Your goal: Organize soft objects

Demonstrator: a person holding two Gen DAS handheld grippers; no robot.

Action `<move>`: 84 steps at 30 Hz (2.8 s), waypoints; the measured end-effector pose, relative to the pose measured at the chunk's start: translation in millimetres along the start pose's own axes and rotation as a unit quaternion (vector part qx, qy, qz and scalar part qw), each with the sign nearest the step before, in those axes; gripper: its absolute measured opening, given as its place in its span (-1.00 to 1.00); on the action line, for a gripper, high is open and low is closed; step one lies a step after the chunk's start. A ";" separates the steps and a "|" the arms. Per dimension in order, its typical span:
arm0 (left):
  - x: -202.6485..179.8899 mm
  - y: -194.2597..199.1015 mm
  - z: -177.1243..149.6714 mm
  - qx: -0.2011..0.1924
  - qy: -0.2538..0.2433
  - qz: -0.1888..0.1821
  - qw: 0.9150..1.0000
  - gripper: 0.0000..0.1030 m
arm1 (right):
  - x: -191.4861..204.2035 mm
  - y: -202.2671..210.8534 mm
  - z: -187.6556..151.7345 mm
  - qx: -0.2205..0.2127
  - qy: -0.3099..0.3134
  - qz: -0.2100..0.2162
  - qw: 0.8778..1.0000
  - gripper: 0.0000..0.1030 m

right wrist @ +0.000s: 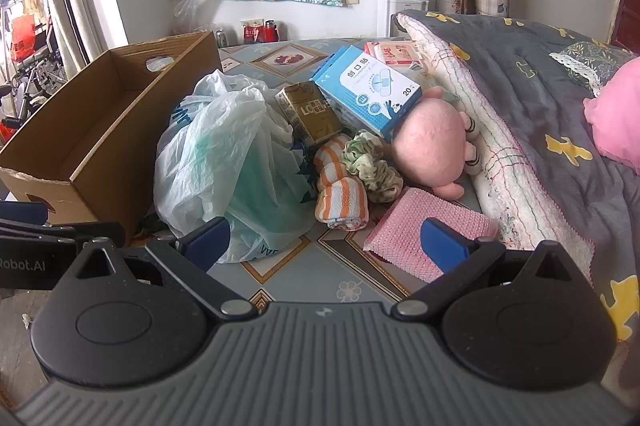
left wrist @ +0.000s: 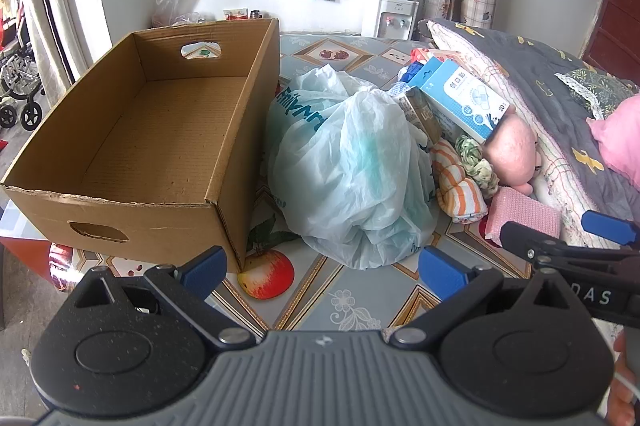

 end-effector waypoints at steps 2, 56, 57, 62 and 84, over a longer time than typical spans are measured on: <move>-0.7 0.0 1.9 0.000 0.000 -0.001 1.000 0.99 | -0.1 0.1 -0.2 0.000 0.000 0.000 1.000 0.98; -11.1 -12.8 -10.1 0.019 -0.008 -0.006 1.000 0.99 | -69.9 3.4 -1.1 -0.044 -0.041 -0.018 0.998 0.98; -13.9 -14.2 -10.3 0.021 -0.012 -0.007 1.000 0.99 | -75.6 3.1 -0.9 -0.049 -0.042 -0.027 0.998 0.98; -36.6 -25.2 -13.3 0.028 -0.040 -0.015 0.999 0.99 | -99.5 -3.5 -1.6 -0.049 -0.041 -0.019 0.998 0.98; -178.3 -142.8 -33.9 0.076 -0.148 -0.165 0.972 0.09 | -101.9 -154.0 -1.1 0.112 0.071 0.145 0.980 0.37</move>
Point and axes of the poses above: each gripper's, at about its wrist camera, not at the fingertips, and y roughly against the way its jaws point, x to its left, z to its top, the point moved 10 cm from there along -y, roughly the way its jaws point, and after that the axes turned 13 degrees about -z, right-handed, at the moved point
